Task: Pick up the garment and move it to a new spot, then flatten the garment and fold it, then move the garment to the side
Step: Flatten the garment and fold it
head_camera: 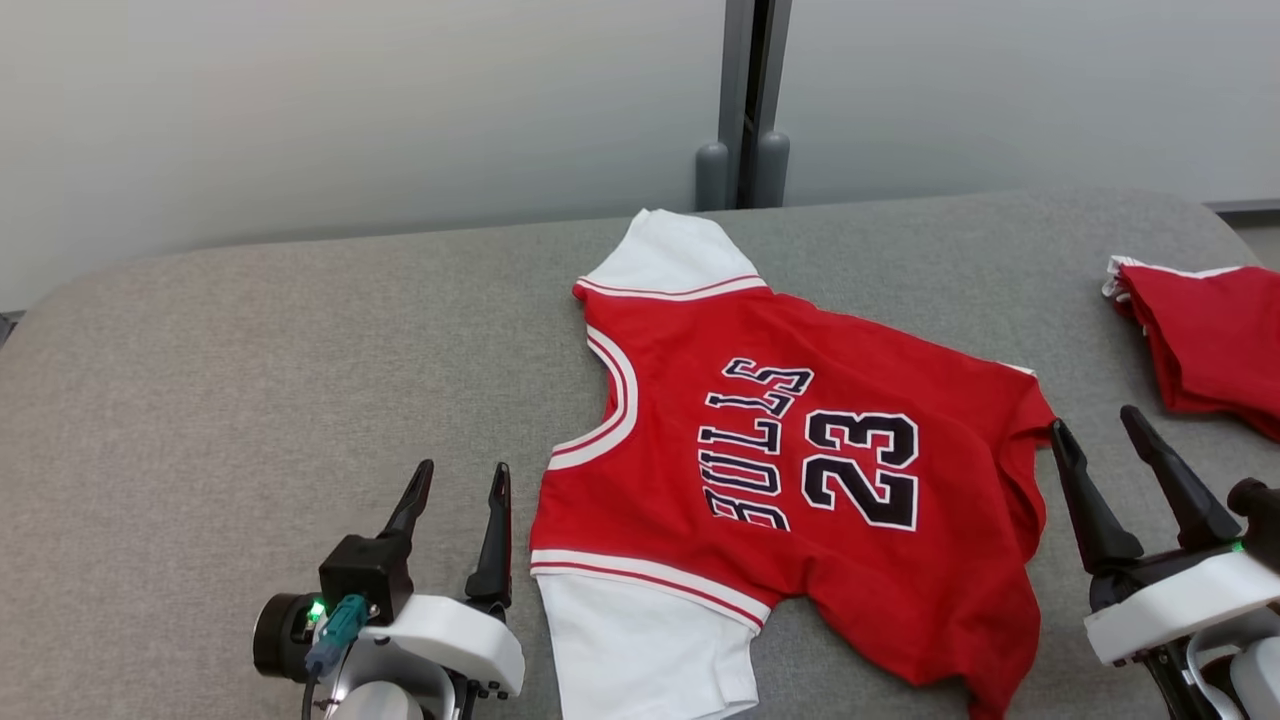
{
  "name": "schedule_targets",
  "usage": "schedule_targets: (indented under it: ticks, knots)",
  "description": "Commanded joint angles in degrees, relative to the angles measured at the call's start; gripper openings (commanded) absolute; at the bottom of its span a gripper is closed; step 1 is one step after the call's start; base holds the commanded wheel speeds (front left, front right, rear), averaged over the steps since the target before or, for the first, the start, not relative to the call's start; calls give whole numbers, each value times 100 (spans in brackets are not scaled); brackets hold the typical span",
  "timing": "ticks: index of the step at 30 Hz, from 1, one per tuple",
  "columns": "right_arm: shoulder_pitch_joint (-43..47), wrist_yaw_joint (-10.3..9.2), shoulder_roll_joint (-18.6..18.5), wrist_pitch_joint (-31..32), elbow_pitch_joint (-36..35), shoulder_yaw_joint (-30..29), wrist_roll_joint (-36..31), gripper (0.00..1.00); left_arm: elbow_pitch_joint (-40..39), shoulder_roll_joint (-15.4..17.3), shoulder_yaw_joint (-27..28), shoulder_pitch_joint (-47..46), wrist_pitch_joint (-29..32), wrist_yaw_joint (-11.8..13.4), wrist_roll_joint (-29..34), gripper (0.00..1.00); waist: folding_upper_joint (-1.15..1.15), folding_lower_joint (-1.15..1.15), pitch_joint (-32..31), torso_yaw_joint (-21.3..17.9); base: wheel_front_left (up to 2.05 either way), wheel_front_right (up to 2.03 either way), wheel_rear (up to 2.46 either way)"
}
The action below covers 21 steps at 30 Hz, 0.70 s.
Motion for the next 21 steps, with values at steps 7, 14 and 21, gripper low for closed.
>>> schedule_targets:
  ticks: [7,14,21]
  knots:
    - [123,-1,226,-5,-252,-259,-248,100,780,23,-213,-571,-22,-229,37,100,0,0,407,-204,0,0,0]
    - [6,-1,371,-5,-330,-312,-342,100,2253,26,-500,-1601,-22,-511,-11,100,0,0,774,-401,0,0,0]
    - [-86,-1,443,-5,-338,-302,-318,100,3371,26,-760,-2397,122,-931,-458,100,0,0,959,-558,0,0,0]
